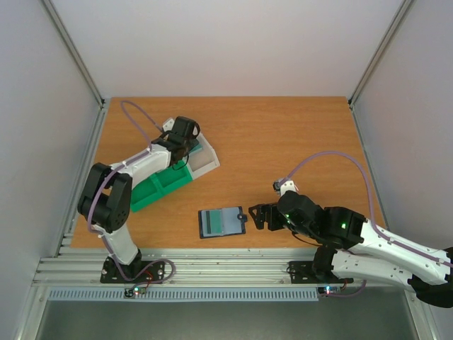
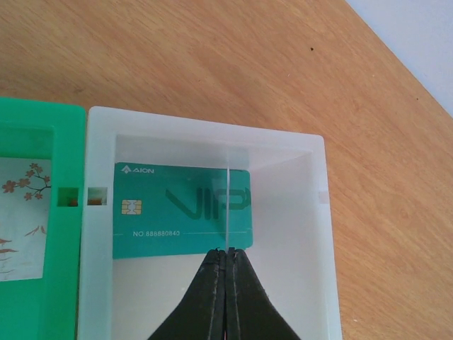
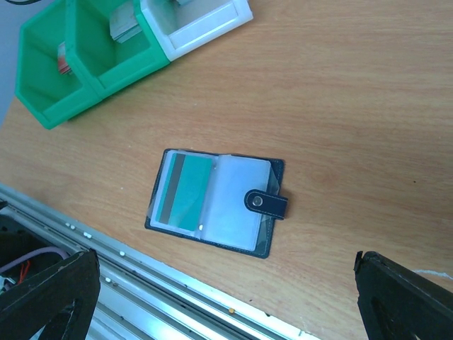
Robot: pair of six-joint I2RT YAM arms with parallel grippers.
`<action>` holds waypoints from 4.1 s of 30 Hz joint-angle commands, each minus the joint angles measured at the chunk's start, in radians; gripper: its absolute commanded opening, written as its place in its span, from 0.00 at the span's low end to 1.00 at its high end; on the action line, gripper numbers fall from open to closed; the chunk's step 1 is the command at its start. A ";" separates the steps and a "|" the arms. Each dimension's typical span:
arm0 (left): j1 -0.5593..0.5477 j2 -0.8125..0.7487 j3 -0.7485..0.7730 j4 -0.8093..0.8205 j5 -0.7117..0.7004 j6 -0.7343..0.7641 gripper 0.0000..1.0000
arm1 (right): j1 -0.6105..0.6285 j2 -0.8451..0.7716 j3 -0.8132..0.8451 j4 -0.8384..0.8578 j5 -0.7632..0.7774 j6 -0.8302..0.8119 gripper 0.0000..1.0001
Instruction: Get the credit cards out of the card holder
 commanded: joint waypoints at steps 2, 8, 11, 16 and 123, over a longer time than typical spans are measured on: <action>0.006 0.036 0.036 0.046 -0.065 0.014 0.00 | -0.001 0.004 0.025 -0.021 0.028 -0.012 0.98; 0.006 0.067 0.050 0.031 -0.084 0.015 0.00 | -0.001 0.005 0.025 -0.023 0.033 -0.023 0.98; 0.005 0.081 0.061 0.012 -0.098 0.015 0.00 | -0.001 0.005 0.025 -0.027 0.036 -0.022 0.99; 0.006 0.096 0.081 -0.018 -0.117 0.022 0.01 | -0.001 0.002 0.025 -0.030 0.042 -0.019 0.98; -0.219 -0.430 -0.831 0.271 0.748 0.112 0.02 | -0.267 0.899 -0.160 0.902 -0.717 0.020 0.16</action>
